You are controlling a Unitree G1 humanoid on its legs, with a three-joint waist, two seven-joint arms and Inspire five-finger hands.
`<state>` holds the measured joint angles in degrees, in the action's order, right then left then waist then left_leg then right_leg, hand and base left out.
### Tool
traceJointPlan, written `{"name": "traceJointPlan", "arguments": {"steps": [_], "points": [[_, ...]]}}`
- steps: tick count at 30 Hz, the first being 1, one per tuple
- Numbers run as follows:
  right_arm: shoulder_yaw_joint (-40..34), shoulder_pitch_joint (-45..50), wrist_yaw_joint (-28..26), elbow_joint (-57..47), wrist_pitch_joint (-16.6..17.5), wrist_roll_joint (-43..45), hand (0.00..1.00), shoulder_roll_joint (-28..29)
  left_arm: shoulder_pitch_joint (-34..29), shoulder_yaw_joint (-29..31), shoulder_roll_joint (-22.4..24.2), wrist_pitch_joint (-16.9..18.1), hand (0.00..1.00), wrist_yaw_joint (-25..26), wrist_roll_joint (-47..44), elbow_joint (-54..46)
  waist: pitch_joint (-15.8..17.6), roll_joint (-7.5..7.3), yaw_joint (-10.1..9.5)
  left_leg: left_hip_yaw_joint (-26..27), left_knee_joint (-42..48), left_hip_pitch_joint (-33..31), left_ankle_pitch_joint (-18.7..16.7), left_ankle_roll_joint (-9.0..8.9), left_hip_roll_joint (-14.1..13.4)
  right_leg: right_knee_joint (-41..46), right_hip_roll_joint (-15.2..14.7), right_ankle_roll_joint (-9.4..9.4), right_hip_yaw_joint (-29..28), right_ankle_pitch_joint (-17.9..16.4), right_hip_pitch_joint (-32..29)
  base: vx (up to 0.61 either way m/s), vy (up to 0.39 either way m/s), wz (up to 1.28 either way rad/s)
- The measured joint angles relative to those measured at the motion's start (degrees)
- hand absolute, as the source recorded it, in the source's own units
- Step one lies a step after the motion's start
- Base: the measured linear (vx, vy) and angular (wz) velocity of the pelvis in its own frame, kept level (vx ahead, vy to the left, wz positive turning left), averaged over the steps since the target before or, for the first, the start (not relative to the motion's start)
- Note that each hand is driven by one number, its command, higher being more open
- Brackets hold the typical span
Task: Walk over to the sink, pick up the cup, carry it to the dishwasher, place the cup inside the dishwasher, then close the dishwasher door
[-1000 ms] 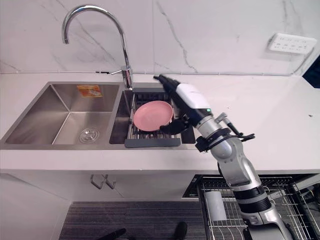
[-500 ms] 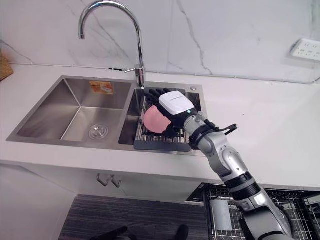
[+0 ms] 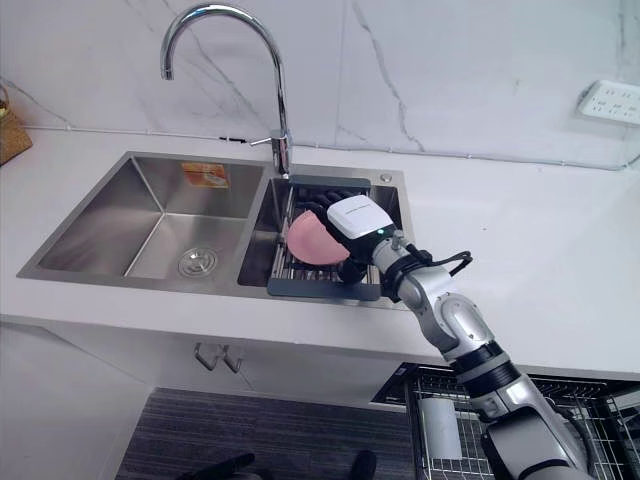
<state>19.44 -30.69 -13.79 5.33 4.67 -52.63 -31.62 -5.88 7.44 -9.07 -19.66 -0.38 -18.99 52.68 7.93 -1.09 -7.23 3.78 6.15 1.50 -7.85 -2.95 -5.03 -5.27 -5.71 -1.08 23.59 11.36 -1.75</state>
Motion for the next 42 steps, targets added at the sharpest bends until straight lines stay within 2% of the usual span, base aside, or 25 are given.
{"name": "traceJointPlan", "arguments": {"steps": [8, 18, 35, 36, 42], "points": [[0.01, -0.38, -0.41, 3.87, -0.06, -1.50, 1.00, 0.09, -0.06, -0.04, -0.35, -0.03, 1.00, 0.01, 0.07, 0.03, -0.19, -0.78, -0.05, -0.08, -1.02, 0.55, 0.66, -0.06, 0.23, 0.00, -0.18, -0.03, -0.04, -0.01, 0.07, 0.00, 0.000, 0.00], [0.05, -2.67, -3.96, 10.17, 0.81, -0.93, 1.00, 0.31, -0.27, -0.03, -1.61, -0.36, 1.00, -0.03, 0.91, -0.03, -0.49, -3.23, -0.05, -1.57, -4.03, 2.15, 2.19, -0.27, 0.71, -0.01, -0.61, -0.81, 0.07, -0.63, 1.12, 0.01, 0.007, 0.08], [1.33, -4.80, -4.47, 17.38, 3.11, -0.94, 1.00, 0.52, -0.84, 0.00, -1.94, -0.51, 1.00, -0.03, 0.91, -0.78, -0.39, -4.24, -0.18, -2.31, -4.94, 3.10, 2.52, 0.25, 1.27, 0.23, -1.17, -1.23, 0.62, -0.89, 2.08, 0.00, 0.003, 0.01], [1.33, -4.80, -4.18, 17.76, 3.15, -0.94, 0.00, 0.57, -0.87, 0.00, -1.94, -0.46, 1.00, -0.03, 0.91, -0.85, -0.33, -4.33, -0.19, -2.37, -4.94, 3.10, 2.53, 0.26, 1.27, 0.23, -1.17, -1.25, 0.69, -0.91, 2.11, 0.00, 0.000, 0.00], [1.88, -4.79, -3.38, 19.52, 3.46, -1.03, 0.00, 0.65, -1.08, 0.03, -1.99, 0.09, 1.00, -0.04, 0.92, -1.01, -0.05, -4.91, -0.11, -2.68, -4.98, 3.21, 2.57, 0.32, 1.38, 0.24, -1.29, -1.27, 0.96, -0.92, 2.38, 0.00, 0.005, 0.01]]}}
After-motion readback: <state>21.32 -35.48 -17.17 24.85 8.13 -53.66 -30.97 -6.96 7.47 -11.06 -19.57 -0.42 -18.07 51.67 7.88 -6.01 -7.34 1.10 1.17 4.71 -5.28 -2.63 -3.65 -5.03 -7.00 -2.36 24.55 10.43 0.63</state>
